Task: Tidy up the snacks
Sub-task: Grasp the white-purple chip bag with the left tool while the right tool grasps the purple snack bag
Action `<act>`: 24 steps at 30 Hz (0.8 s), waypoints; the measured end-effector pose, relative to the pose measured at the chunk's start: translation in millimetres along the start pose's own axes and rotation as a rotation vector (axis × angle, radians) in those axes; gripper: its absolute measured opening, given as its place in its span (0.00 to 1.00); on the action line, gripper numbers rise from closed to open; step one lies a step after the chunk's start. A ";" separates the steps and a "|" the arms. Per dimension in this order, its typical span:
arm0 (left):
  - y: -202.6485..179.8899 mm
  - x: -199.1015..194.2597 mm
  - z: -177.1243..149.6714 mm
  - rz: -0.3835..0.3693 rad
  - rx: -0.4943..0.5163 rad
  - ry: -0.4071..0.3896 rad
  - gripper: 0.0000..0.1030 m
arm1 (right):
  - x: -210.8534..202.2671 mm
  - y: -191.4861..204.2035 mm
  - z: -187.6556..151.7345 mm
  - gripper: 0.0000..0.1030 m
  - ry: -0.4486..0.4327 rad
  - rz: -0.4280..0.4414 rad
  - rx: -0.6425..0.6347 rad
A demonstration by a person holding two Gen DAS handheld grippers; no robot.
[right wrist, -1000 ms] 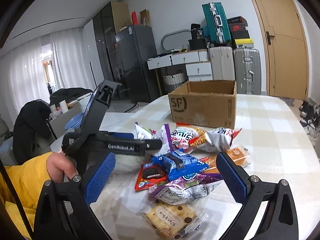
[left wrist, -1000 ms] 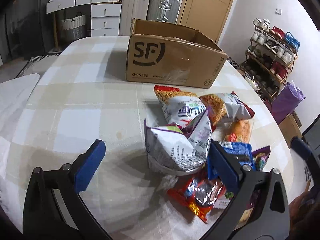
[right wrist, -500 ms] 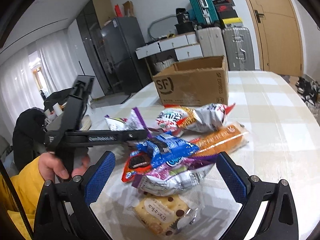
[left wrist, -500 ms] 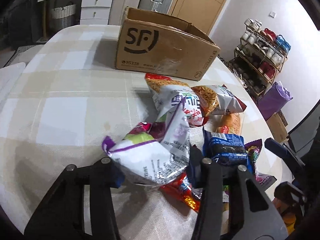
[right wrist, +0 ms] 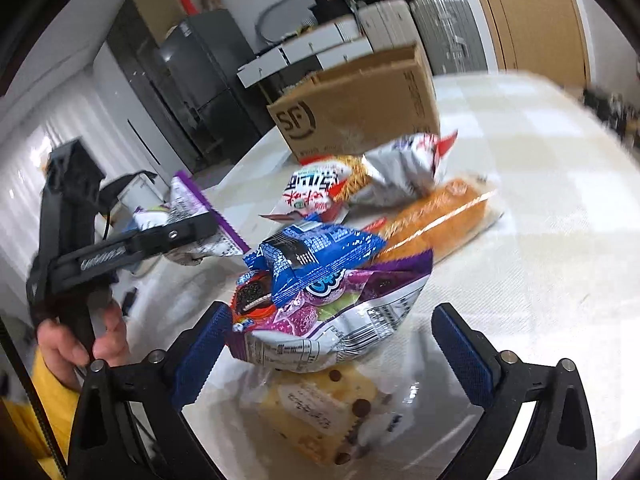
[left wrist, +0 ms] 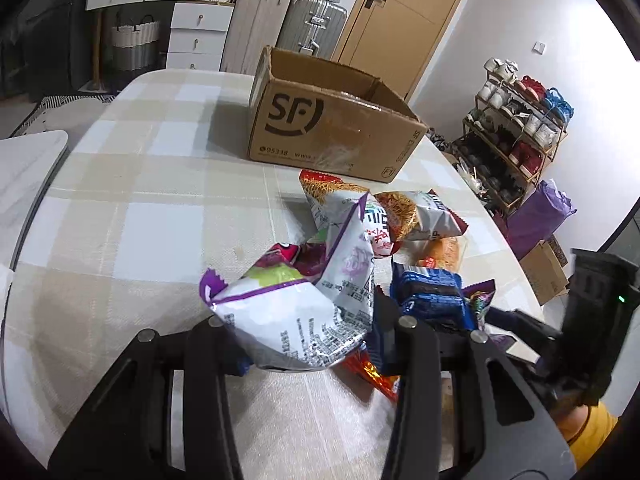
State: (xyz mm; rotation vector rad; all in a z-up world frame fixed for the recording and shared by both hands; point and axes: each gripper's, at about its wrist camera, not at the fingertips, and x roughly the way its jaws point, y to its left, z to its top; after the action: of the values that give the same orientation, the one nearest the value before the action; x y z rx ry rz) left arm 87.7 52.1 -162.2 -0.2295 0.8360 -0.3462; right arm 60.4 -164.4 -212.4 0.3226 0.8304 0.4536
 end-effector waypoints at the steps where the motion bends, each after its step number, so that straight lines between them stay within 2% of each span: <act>1: 0.2 -4.0 -0.6 0.000 0.001 -0.003 0.38 | 1.9 -2.2 0.2 0.80 0.013 0.015 0.024; 3: 1.0 -13.7 -3.1 -0.006 -0.001 -0.011 0.38 | 7.4 -10.0 1.1 0.73 0.043 0.055 0.084; 5: 1.4 -19.1 -4.5 -0.006 0.002 -0.014 0.38 | 9.3 -12.2 0.2 0.58 0.059 0.064 0.106; 11: 3.9 -35.9 -8.3 -0.010 -0.003 -0.034 0.38 | -6.5 -5.8 -2.1 0.51 0.032 0.057 0.078; 19: -10.7 -66.3 -10.1 -0.019 0.031 -0.082 0.38 | -46.4 -12.8 2.5 0.48 -0.078 0.040 0.086; 22: -20.0 -78.4 -8.5 -0.015 0.047 -0.098 0.38 | -63.7 -11.8 9.0 0.37 -0.134 0.045 0.078; 24: -25.8 -86.0 -7.3 -0.016 0.056 -0.108 0.38 | -73.8 -9.8 13.0 0.37 -0.163 0.052 0.067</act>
State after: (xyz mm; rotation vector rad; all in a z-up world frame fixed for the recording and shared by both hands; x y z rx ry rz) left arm 23.5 61.2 -99.7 -0.2010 0.7177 -0.3685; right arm 29.5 -211.3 -161.9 0.4377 0.6807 0.4423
